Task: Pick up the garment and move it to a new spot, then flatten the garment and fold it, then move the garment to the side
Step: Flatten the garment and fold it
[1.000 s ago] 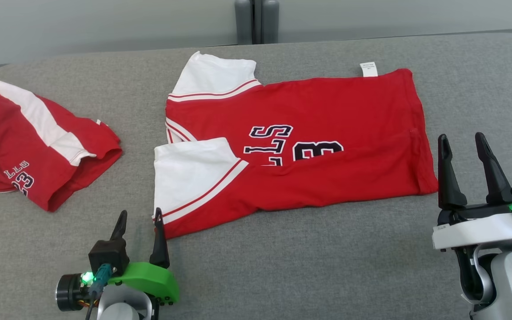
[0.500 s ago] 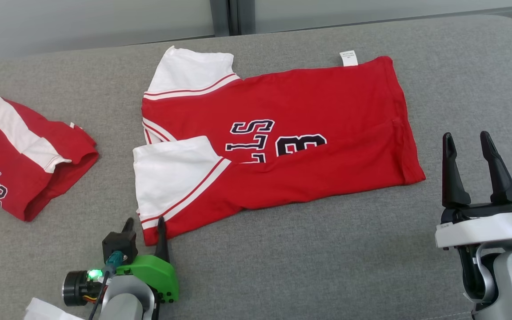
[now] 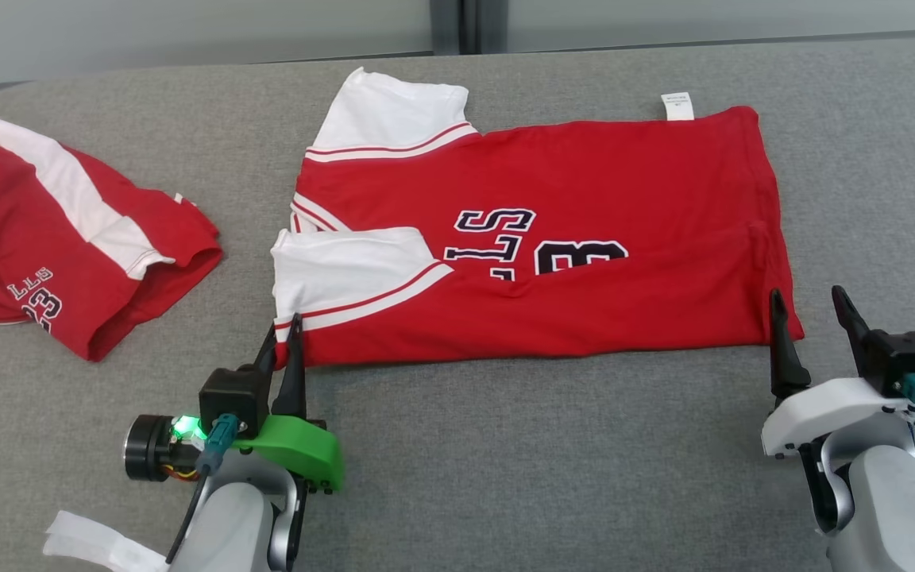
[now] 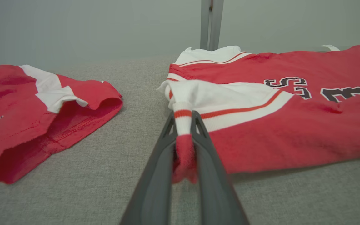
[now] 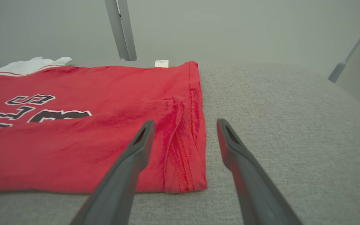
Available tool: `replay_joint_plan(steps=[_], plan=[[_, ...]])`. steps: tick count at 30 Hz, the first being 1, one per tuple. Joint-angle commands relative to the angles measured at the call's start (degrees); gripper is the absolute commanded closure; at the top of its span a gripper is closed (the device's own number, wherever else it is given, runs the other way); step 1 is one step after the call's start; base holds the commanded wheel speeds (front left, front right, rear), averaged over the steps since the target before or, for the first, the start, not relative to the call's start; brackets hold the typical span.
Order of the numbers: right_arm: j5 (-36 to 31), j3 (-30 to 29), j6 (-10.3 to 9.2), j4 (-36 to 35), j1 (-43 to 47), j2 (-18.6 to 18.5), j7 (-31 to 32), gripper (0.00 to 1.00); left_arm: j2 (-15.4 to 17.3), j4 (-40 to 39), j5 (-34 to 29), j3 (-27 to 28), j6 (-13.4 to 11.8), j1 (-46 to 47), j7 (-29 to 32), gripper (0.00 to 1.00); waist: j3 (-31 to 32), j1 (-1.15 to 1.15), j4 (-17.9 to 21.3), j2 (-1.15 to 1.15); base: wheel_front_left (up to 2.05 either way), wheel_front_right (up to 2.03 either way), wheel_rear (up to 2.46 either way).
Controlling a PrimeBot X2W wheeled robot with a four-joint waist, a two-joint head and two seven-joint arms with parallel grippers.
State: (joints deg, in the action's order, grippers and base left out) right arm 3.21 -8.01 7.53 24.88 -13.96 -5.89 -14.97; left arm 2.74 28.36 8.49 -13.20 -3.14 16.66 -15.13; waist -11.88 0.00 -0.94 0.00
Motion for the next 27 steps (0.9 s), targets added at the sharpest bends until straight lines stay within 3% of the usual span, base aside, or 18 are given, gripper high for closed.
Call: replay_joint_plan(steps=[1,10,15,20,21,22,27], plan=[[-1.5,-0.7,-0.10,2.5,-1.9,0.3,-0.1,0.00,0.3,-1.3,-0.7,-0.4,0.4,-0.5,0.0,1.00,-0.7,0.00,-1.6,0.00,0.00,0.00,0.00],[-9.9,-8.3,-0.10,18.8,-8.9,-0.3,-0.2,0.00,0.3,-3.8,-0.2,-4.1,1.1,-1.5,0.0,1.00,-1.5,0.00,-4.2,0.00,0.00,0.00,0.00],[-12.0,-13.0,-0.10,21.7,-10.0,0.6,-0.2,0.00,0.3,-3.3,0.0,-4.6,0.6,-2.0,0.0,1.00,-1.0,0.00,-4.0,0.00,0.00,0.00,0.00],[-9.7,-13.7,-0.10,23.1,-10.0,1.6,-0.2,0.00,0.3,-2.5,-0.2,-4.4,0.5,-2.7,0.0,1.00,0.3,0.00,-3.0,0.00,0.00,0.00,0.00],[-9.2,-13.3,-0.10,23.6,-10.0,1.8,-0.2,0.33,0.3,-2.2,-0.3,-4.3,0.5,-2.7,0.0,1.00,0.5,0.00,-2.8,0.00,0.00,0.00,0.00],[-8.4,-12.6,-0.10,24.1,-10.1,1.9,-0.2,1.00,0.3,-1.9,-0.3,-4.2,0.5,-2.8,0.0,1.00,0.8,0.00,-2.5,0.00,0.00,0.00,0.00],[-4.7,-8.8,-0.11,25.2,-10.0,1.4,-0.2,1.00,0.8,0.9,-0.7,-4.0,0.9,-3.2,0.0,1.00,2.2,0.00,-1.4,0.00,0.00,0.00,0.00]])
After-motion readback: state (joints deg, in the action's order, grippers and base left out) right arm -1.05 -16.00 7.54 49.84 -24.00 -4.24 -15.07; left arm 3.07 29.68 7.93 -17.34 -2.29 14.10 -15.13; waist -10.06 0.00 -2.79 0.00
